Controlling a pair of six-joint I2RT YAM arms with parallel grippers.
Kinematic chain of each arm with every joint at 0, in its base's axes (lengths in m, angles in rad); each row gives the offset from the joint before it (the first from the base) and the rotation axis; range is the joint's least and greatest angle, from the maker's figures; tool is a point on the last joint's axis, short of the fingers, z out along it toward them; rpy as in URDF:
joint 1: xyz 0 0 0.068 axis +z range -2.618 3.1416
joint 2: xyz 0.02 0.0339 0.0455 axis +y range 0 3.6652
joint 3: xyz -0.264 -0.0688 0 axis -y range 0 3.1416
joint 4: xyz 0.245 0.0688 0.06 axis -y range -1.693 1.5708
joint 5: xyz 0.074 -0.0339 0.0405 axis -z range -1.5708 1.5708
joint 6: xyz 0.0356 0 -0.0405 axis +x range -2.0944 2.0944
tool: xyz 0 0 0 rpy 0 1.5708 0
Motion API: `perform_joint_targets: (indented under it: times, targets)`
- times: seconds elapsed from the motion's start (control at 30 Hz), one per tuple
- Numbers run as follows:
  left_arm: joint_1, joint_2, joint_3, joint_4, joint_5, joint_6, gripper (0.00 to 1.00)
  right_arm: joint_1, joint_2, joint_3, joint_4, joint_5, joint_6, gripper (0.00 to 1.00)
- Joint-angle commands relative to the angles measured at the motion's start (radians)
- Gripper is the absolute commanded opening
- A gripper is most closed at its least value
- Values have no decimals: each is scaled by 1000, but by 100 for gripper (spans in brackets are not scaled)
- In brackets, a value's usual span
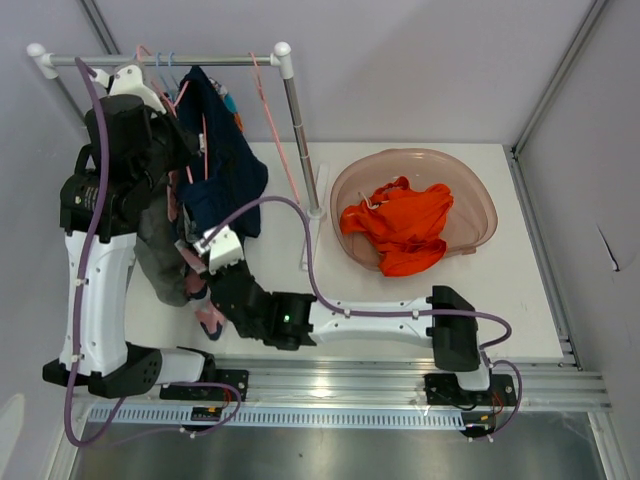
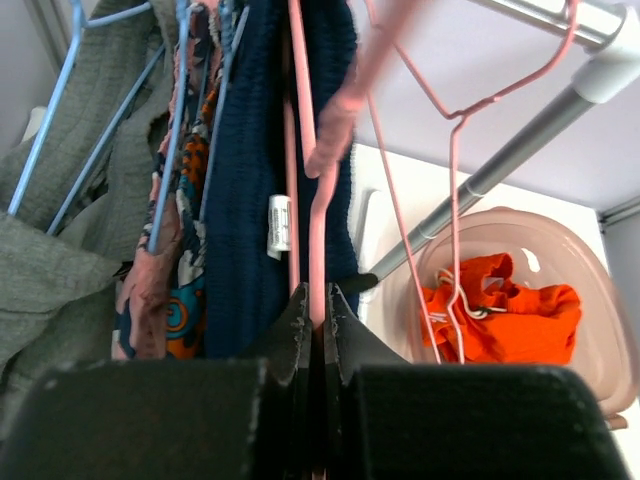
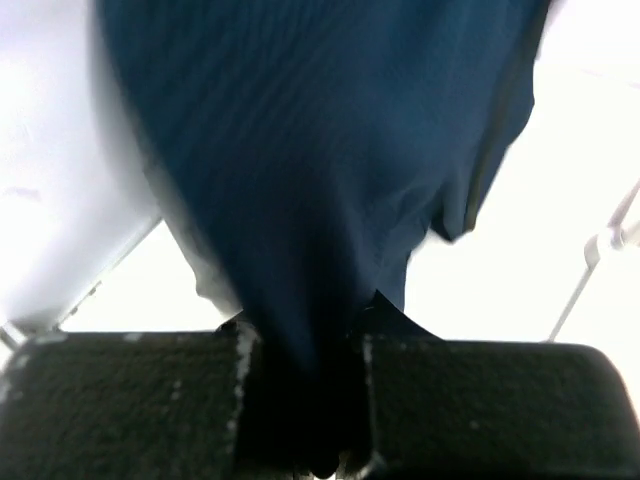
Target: Remove the shorts from the hanger
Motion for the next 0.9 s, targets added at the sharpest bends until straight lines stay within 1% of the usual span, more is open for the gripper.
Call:
perform_joint_targets:
  times: [0.0,0.03,0.1,0.2,0.27,0.3,0.33,0.4,0.43,0.47,0.53,0.6,0.63,0.67,0.7,0.73,0.8,0.83,0.87]
  targets:
    - [1,-25,-8,106,-58,39,0,81,-125,-112,80,142,32,0]
    - [3,-25,-13,118,-72,43,0,106,-141,-170,81,164,40,0]
    - [4,-4,-4,137,-108,60,0,179,-181,-224,70,239,70,0]
    - [4,50,58,126,-124,73,0,259,-209,-298,21,315,139,0]
    - [4,75,107,117,-125,77,0,285,-224,-315,-63,345,236,0]
    - [4,96,121,114,-124,79,0,301,-225,-316,-134,368,273,0]
    - [4,104,139,111,-122,82,0,307,-229,-318,-160,376,335,0]
    - [4,110,148,115,-121,91,0,313,-229,-322,-208,386,380,0]
    - [4,110,145,115,-113,99,0,312,-224,-325,-217,385,418,0]
    - [4,110,135,111,-104,97,0,312,-219,-327,-213,383,420,0]
    - [3,84,118,98,-70,85,0,296,-203,-324,-182,380,373,0]
    - [1,35,67,85,-53,73,0,257,-193,-316,-70,360,298,0]
    - [1,15,52,77,-40,66,0,237,-187,-310,-38,350,226,0]
    - [1,-5,23,68,-27,63,0,214,-183,-293,37,312,183,0]
    - [1,-26,-2,42,-15,54,0,188,-179,-278,63,288,145,0]
    - [0,-65,-26,29,18,53,0,131,-172,-252,77,246,114,0]
    - [0,-103,-71,-17,51,60,0,71,-141,-133,82,201,29,0]
    - [0,-137,-98,-35,62,60,0,16,-126,-77,64,157,12,0]
    - [0,-157,-118,-49,80,60,0,-9,-92,-16,9,135,-12,0]
